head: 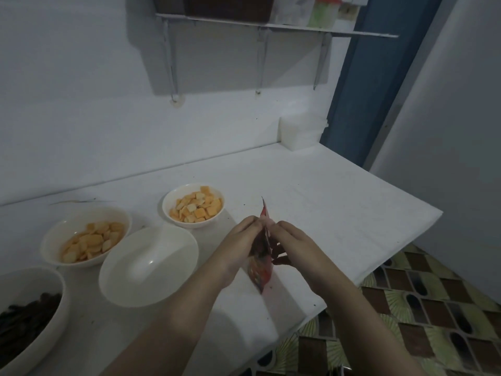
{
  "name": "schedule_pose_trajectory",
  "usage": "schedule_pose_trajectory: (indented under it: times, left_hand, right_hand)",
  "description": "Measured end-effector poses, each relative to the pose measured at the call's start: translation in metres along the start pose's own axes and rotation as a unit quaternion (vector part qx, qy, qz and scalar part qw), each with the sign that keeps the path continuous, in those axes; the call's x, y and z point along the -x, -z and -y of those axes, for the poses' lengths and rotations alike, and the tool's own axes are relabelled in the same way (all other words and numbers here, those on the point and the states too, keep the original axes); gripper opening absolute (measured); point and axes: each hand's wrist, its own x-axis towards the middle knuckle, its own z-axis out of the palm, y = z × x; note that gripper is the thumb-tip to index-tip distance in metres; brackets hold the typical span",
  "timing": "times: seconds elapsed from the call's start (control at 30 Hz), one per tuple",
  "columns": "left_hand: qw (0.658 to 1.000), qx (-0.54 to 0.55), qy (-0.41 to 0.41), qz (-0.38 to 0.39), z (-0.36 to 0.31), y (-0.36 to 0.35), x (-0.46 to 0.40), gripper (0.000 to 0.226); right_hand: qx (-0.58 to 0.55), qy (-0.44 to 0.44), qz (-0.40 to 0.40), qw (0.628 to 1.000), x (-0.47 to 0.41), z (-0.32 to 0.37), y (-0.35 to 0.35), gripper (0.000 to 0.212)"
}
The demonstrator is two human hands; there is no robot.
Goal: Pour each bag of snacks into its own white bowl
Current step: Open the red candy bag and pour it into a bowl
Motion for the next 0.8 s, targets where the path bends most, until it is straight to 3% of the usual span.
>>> schedule_pose_trajectory:
  times: [0.2,0.3,0.43,0.63,0.8]
  left_hand:
    - [1.000,0.009,0.009,0.001,-0.001,-0.002,-0.003,0.031]
    - [1.000,-0.001,0.005,-0.004,-0.002,-0.004,-0.002,0.028]
    - [0.998,-0.061,-0.026,-0.013,-0.004,-0.005,-0.002,0.025]
    - [0.992,-0.098,-0.068,-0.043,-0.004,-0.005,-0.005,0.025]
    - [0.986,-0.111,-0.100,-0.071,-0.004,-0.004,-0.006,0.031]
  right_hand:
    - [0.025,-0.005,-0.001,1.000,0.000,0.001,-0.001,0.041]
    - [0.023,-0.009,-0.005,1.000,0.001,0.004,-0.002,0.047]
    - [0.043,-0.001,-0.004,0.999,0.001,0.005,-0.002,0.049]
    - [0.072,0.003,-0.008,0.997,-0.002,0.010,-0.001,0.029]
    - [0.108,0.012,-0.021,0.994,-0.004,0.018,-0.001,0.025]
